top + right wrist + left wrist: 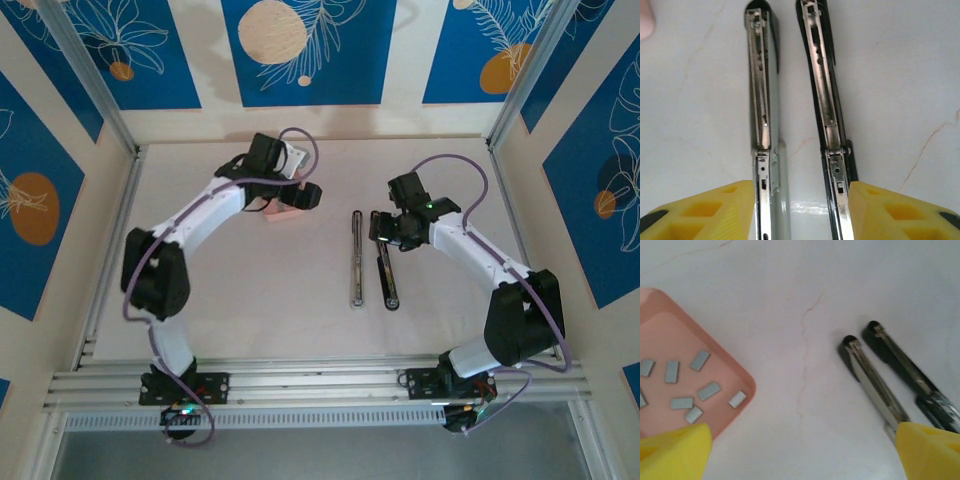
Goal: Load the staples into the stapler
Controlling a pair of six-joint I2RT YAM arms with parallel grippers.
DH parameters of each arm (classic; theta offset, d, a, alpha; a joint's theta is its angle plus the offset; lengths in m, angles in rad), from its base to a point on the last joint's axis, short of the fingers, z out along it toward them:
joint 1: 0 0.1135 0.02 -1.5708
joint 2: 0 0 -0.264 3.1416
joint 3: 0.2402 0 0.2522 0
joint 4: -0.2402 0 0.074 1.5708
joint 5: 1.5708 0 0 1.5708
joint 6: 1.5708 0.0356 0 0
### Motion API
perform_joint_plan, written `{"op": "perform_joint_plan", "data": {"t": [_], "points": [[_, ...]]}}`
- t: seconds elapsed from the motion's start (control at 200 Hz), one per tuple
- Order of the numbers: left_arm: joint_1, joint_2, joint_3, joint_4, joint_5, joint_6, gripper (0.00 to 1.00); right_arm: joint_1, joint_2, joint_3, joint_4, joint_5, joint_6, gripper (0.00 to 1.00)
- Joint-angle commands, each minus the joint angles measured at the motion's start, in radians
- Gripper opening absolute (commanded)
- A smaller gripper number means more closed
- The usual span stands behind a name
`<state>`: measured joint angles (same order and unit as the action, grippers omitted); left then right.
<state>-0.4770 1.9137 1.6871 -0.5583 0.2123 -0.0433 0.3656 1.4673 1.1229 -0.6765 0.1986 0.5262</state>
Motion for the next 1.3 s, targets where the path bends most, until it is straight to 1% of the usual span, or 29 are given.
{"op": "perform_joint_plan", "data": {"t": [0.0, 0.06, 0.175, 0.34, 0.545, 0.72, 1.295], "points": [[0.005, 0.147, 0.186, -0.315, -0.064, 0.107, 0.93, 0.010, -0.001, -0.023, -0.009, -0.055, -0.005, 0.53], [0.006, 0.224, 0.281, -0.382, -0.091, 0.143, 0.93, 0.015, -0.004, -0.029, -0.003, -0.071, -0.011, 0.53], [0.006, 0.338, 0.406, -0.437, -0.154, 0.190, 0.92, 0.019, -0.007, -0.044, 0.012, -0.089, -0.015, 0.53], [0.012, 0.429, 0.485, -0.423, -0.211, 0.232, 0.92, 0.029, -0.015, -0.066, 0.020, -0.090, -0.003, 0.53], [0.024, 0.513, 0.559, -0.455, -0.216, 0.253, 0.90, 0.036, -0.023, -0.090, 0.026, -0.097, 0.007, 0.53], [0.029, 0.544, 0.565, -0.478, -0.201, 0.255, 0.87, 0.039, -0.036, -0.090, 0.026, -0.098, 0.011, 0.52], [0.030, 0.524, 0.560, -0.582, -0.029, 0.287, 0.84, 0.042, -0.074, -0.106, 0.022, -0.079, 0.014, 0.52]]}}
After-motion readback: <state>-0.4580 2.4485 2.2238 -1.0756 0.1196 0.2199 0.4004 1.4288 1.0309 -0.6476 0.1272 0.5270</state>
